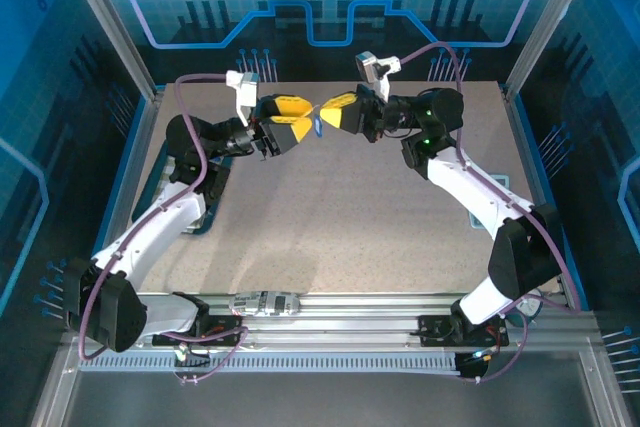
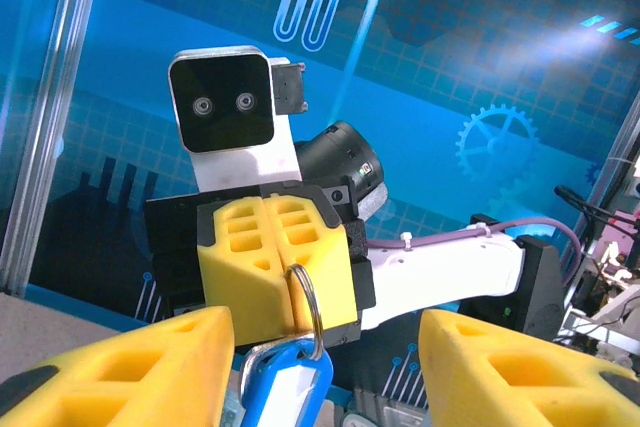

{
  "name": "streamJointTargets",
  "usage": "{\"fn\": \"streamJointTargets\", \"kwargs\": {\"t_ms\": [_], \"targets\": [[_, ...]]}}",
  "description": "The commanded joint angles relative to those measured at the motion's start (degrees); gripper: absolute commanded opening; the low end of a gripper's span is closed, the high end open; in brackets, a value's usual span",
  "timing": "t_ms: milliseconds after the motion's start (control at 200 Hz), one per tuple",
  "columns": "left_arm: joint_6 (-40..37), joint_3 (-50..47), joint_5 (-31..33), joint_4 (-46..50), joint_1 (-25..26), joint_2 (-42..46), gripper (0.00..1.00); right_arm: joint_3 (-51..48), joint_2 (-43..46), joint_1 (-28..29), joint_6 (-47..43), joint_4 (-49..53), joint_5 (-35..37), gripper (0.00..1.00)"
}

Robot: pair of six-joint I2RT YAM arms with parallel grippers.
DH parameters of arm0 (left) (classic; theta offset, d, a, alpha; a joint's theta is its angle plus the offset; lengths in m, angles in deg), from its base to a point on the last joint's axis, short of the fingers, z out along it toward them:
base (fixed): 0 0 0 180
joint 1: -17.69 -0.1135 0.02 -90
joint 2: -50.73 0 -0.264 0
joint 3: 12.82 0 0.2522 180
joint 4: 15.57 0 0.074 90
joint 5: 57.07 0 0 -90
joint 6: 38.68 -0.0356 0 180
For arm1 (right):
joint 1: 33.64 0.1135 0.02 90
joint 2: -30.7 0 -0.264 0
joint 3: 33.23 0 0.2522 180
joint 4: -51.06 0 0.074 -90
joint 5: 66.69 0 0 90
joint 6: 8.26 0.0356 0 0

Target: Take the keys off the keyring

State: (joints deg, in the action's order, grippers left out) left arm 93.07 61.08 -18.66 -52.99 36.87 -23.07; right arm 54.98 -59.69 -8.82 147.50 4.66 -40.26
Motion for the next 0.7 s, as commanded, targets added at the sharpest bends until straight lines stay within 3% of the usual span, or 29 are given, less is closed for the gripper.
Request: {"fn": "streamJointTargets", "kwargs": {"t_ms": [0, 275, 415, 560, 631, 696], "targets": [[0.8, 2.2, -2.2, -2.9, 1.0, -0.6, 0.5, 0.4, -0.7, 0.6, 0.9, -3.2, -0.9, 0.04], [1.9, 3.3, -3.2, -3.9, 1.5, -2.0, 0.38, 0.9, -1.4, 0.8, 1.5, -3.3, -1.4, 0.04], [2.0, 3.8, -4.3, -3.6, 1.7, -2.5, 0.19, 1.0, -1.5, 0.8, 1.6, -3.4, -1.6, 0.03], [1.0, 3.3, -4.3, -2.1, 1.7, -1.8, 0.18, 1.2, -1.3, 0.3, 1.0, -2.6, -1.3, 0.03], [0.2, 2.9, -4.4, -1.4, 1.7, -1.3, 0.09, 1.3, -1.2, 0.1, 0.9, -2.3, -1.4, 0.03], [-0.1, 2.9, -4.3, -0.7, 1.7, -0.9, 0.09, 1.3, -1.2, -0.1, 0.5, -1.9, -1.5, 0.03]]}}
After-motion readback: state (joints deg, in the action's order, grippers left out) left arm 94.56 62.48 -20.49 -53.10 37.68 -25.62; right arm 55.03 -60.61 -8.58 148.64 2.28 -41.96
